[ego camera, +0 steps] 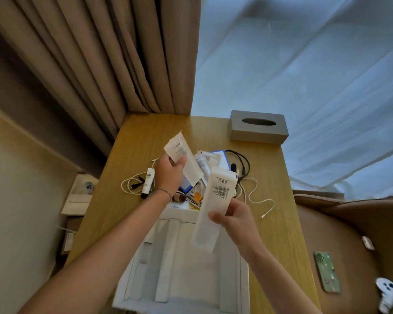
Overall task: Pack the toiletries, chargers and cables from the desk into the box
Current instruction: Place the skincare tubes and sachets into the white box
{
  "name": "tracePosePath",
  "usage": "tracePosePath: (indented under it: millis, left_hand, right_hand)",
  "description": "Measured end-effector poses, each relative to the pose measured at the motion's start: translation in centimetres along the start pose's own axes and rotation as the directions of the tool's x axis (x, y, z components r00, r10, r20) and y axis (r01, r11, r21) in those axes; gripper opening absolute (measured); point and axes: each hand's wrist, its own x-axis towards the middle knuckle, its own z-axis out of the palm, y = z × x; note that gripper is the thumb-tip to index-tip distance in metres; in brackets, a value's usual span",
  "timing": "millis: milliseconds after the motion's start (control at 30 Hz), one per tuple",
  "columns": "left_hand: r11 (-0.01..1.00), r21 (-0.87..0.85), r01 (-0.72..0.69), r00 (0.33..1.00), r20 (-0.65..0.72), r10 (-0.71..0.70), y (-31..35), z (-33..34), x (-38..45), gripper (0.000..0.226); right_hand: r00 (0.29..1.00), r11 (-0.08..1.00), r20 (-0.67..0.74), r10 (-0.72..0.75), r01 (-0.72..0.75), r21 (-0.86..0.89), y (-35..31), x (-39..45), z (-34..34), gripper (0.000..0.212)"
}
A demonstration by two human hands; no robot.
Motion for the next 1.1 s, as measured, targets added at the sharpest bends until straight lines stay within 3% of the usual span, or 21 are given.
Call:
tracePosePath:
  millis: [100, 300, 400, 533, 633, 833, 933, 1100]
  left_hand:
    - [0.987, -0.151, -0.045, 0.997, -0.061, 0.036, 1.5, -2.7, -1.7, 0.023]
    - [0.892, -0.447, 0.068, 0.989, -0.085, -0.118, 1.7, -7.3, -4.3, 0.018]
    - [0.865, -0.494, 0.091, 0.984, -0.091, -0.155, 1.3, -8.9, -5.7, 0.018]
    - [0.867, -0.481, 0.13, 0.973, -0.105, -0.204, 0.1, -10.9, -7.1, 0.017]
    - [0.914, -0.375, 0.155, 0.97, -0.12, -0.214, -1.1, -12.5, -7.7, 0.024]
    - [0.94, -0.247, 0.235, 0.97, 0.004, -0.242, -2.4, -14.5, -8.9, 0.024]
    - [0.94, -0.201, 0.276, 0.959, 0.122, -0.255, -2.6, -14.5, -9.9, 0.03]
    - [0.941, -0.122, 0.314, 0.929, 0.244, -0.278, -3.0, -12.4, -11.9, 0.028]
  right_hand:
    - [0.999, 0.993, -0.013, 0.044, -0.046, -0.111, 2.3, -1.2, 1.2, 0.034]
    - [0.981, 0.928, -0.025, 0.192, -0.19, -0.322, 7.0, -1.9, 3.7, 0.029]
    - [0.967, 0.884, -0.011, 0.254, -0.237, -0.404, 8.6, -1.7, 4.9, 0.028]
    - [0.922, 0.828, -0.026, 0.386, -0.359, -0.431, 10.7, -0.8, 6.0, 0.031]
    - [0.885, 0.806, -0.051, 0.463, -0.445, -0.391, 12.1, -0.2, 6.4, 0.021]
    - [0.836, 0.74, -0.138, 0.531, -0.536, -0.406, 14.0, 1.3, 7.0, 0.032]
    - [0.866, 0.668, -0.152, 0.477, -0.47, -0.577, 14.1, 1.6, 7.2, 0.031]
    - [0.93, 0.375, -0.125, 0.346, -0.259, -0.89, 13.1, 1.2, 7.2, 0.034]
